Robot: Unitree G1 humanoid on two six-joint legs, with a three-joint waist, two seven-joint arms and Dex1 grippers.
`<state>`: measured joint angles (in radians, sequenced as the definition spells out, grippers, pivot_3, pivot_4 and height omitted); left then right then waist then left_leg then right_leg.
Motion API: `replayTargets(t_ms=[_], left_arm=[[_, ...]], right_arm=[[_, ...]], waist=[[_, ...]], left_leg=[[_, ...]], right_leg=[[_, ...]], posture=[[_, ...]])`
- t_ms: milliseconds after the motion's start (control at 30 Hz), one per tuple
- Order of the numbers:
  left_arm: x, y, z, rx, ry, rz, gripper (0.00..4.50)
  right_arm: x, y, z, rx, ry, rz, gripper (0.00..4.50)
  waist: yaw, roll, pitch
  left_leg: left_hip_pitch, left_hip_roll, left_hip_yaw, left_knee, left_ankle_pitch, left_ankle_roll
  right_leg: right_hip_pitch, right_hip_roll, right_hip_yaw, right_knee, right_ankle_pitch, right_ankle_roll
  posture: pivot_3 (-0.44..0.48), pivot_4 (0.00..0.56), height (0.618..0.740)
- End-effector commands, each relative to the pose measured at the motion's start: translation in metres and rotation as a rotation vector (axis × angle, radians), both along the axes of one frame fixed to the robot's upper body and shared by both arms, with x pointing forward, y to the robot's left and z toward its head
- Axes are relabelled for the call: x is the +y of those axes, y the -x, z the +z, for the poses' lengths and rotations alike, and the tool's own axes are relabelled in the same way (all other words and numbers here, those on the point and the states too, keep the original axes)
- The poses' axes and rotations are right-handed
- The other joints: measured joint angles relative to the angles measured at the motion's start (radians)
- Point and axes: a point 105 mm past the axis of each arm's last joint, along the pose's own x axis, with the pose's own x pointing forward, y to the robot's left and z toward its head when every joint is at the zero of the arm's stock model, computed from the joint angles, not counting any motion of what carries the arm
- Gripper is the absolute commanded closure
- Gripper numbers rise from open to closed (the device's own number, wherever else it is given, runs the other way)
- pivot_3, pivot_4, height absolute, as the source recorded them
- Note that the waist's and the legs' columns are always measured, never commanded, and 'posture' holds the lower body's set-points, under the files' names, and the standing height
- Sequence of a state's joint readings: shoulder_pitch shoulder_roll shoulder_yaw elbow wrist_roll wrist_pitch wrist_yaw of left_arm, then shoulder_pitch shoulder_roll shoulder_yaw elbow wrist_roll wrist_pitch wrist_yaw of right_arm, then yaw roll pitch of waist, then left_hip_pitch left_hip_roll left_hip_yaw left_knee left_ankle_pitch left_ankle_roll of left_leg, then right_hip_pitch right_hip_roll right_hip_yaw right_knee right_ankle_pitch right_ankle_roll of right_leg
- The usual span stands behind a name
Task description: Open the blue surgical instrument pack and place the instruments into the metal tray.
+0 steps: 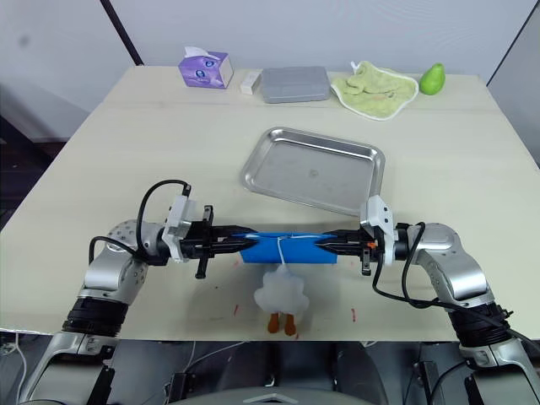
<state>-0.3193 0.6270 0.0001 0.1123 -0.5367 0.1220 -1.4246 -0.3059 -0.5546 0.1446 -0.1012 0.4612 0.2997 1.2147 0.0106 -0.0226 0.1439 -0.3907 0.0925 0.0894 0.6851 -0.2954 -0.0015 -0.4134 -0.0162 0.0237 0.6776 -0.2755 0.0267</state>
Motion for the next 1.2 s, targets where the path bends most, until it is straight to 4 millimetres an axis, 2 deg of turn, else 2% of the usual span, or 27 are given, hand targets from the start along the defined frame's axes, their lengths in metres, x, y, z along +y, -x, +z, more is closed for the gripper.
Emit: replayTargets(t_ms=[33,67,167,300,433,533,600,700,900,967,1200], left_arm=[[0.003,0.001,0.022,-0.042,0.029,0.011,1.85],[0.004,0.001,0.024,-0.035,0.031,0.015,1.21],[0.014,0.006,0.033,-0.004,0.032,0.029,0.05],[0.026,0.021,0.053,0.047,0.032,0.026,0.05],[0.018,0.04,0.064,0.075,-0.018,-0.009,0.05],[0.006,0.05,0.057,0.09,-0.093,-0.031,0.05],[-0.001,0.047,0.051,0.113,-0.155,0.03,0.05],[-0.013,0.05,0.043,0.143,-0.231,0.009,0.05],[-0.039,0.047,0.029,0.06,-0.364,-0.007,0.05],[-0.041,0.045,0.026,0.062,-0.372,0.022,0.05],[-0.063,0.045,-0.004,0.051,-0.461,0.081,0.05]], right_arm=[[-0.003,-0.005,0.016,-0.068,-0.014,-0.012,4.5],[-0.005,-0.005,0.016,-0.07,-0.013,-0.018,4.5],[-0.012,-0.008,0.016,-0.075,-0.001,-0.041,4.5],[-0.017,-0.011,0.017,-0.078,0.008,-0.055,4.5],[-0.021,-0.016,0.018,-0.08,0.011,-0.073,4.5],[-0.026,-0.022,0.018,-0.083,0.012,-0.096,4.5],[-0.027,-0.026,0.019,-0.086,0.007,-0.11,4.5],[-0.027,-0.028,0.018,-0.086,0.009,-0.111,4.5],[-0.026,-0.027,0.014,-0.077,0.023,-0.105,4.5],[-0.025,-0.026,0.014,-0.078,0.023,-0.105,4.5],[-0.022,-0.019,0.013,-0.062,0.022,-0.093,4.5]], waist=[[0.001,0.0,0.0],[0.001,0.0,0.0],[0.0,0.0,0.0],[0.0,0.0,0.001],[0.003,0.001,0.001],[0.003,0.001,0.001],[0.003,0.001,0.002],[0.003,0.002,0.002],[0.003,0.003,0.002],[0.003,0.003,0.002],[0.003,0.003,0.003]], left_leg=[[0.0,0.0,0.0,0.0,0.0,0.0],[0.0,0.0,0.0,0.0,0.0,0.0],[0.0,0.0,0.0,0.0,0.0,0.0],[0.0,0.0,0.0,0.0,0.0,0.0],[-0.001,0.0,0.0,0.0,0.0,0.0],[0.0,0.0,0.001,0.0,0.0,0.0],[0.0,0.0,0.0,0.0,0.0,0.0],[0.0,0.0,0.0,0.0,0.0,0.0],[0.0,0.0,0.001,0.0,0.0,-0.001],[0.0,0.0,0.001,0.0,0.0,-0.001],[0.0,0.0,0.001,0.0,0.0,-0.001]], right_leg=[[0.0,0.0,0.0,0.0,0.0,0.0],[0.0,0.0,0.0,0.0,0.0,0.0],[0.0,0.0,0.0,0.0,0.0,0.0],[-0.001,0.0,0.0,0.0,0.0,0.0],[-0.001,-0.001,0.0,0.0,0.0,0.0],[-0.001,-0.001,0.0,0.0,0.0,0.0],[-0.001,-0.001,0.0,0.001,0.0,0.0],[-0.001,0.0,0.001,0.001,0.0,0.0],[-0.001,0.0,0.001,0.0,0.0,0.0],[-0.001,0.0,0.001,0.0,0.0,0.0],[-0.001,0.0,0.002,0.0,0.0,0.0]], posture=[[0.0,0.15,0.74],[0.0,0.15,0.74],[0.0,0.15,0.74],[0.0,0.15,0.74],[0.0,0.15,0.74],[0.0,0.15,0.74],[0.0,0.15,0.74],[0.0,0.15,0.74],[0.0,0.15,0.74],[0.0,0.15,0.74],[0.0,0.15,0.74]])
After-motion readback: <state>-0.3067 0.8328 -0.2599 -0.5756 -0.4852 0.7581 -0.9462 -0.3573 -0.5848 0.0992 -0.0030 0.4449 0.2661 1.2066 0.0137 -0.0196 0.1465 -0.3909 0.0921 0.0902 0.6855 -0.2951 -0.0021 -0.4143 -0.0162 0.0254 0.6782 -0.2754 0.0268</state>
